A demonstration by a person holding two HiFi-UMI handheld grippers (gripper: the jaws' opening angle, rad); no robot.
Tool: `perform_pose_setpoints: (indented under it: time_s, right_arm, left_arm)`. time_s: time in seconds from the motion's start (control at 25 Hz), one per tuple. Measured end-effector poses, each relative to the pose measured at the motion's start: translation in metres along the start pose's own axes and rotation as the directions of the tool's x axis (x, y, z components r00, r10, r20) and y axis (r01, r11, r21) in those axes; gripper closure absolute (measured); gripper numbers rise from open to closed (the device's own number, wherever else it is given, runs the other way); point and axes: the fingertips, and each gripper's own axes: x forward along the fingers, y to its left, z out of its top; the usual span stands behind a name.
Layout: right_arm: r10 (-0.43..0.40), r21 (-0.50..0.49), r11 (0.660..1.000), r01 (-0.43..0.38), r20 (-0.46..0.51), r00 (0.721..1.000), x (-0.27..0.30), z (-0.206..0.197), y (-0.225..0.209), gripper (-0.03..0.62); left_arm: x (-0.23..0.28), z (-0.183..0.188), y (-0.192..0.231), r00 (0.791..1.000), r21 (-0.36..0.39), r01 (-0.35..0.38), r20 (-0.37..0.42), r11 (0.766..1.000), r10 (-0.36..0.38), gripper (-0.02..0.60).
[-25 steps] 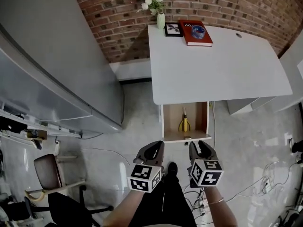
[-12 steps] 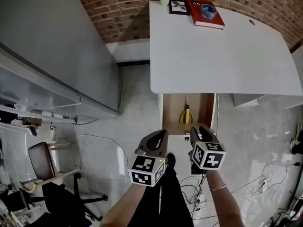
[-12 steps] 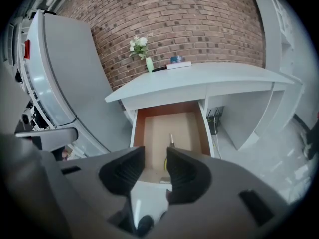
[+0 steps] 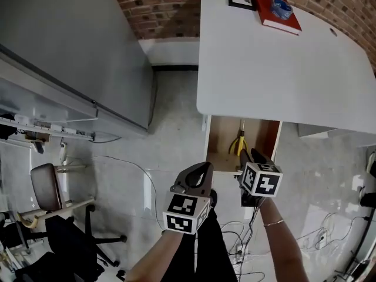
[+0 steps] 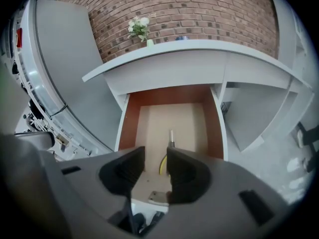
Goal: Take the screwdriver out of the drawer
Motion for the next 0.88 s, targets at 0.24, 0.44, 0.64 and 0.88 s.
perform_pose_setpoints:
  time_s: [0.24, 0.44, 0.64, 0.88]
  right_arm:
    - [-0.015, -0.004, 1.0, 0.015, -0.045, 0.999, 0.035, -0.002, -0.014, 0.471]
    - [-0.016, -0.013, 1.0, 0.015, -0.083, 0.996, 0.058, -0.005, -0.02, 0.471]
    - [-0.021, -0.024, 1.0, 0.018, -0.109, 0.994, 0.077, -0.004, -0.026, 0.471]
    - [-0.036, -0.029, 0.999, 0.033, -0.129, 0.991, 0.098, -0.003, -0.033, 0.471]
  left_arm:
    - [0.01, -0.005, 0.015, 0.999, -0.036, -0.039, 0.008, 0.999, 0.039, 0.589]
    - [0.017, -0.006, 0.023, 0.999, -0.052, -0.053, 0.003, 0.997, 0.053, 0.589]
    - [0.024, -0.004, 0.028, 0.998, -0.056, -0.067, 0.004, 0.996, 0.067, 0.589]
    - [0.029, -0.007, 0.035, 0.996, -0.069, -0.088, -0.004, 0.994, 0.088, 0.589]
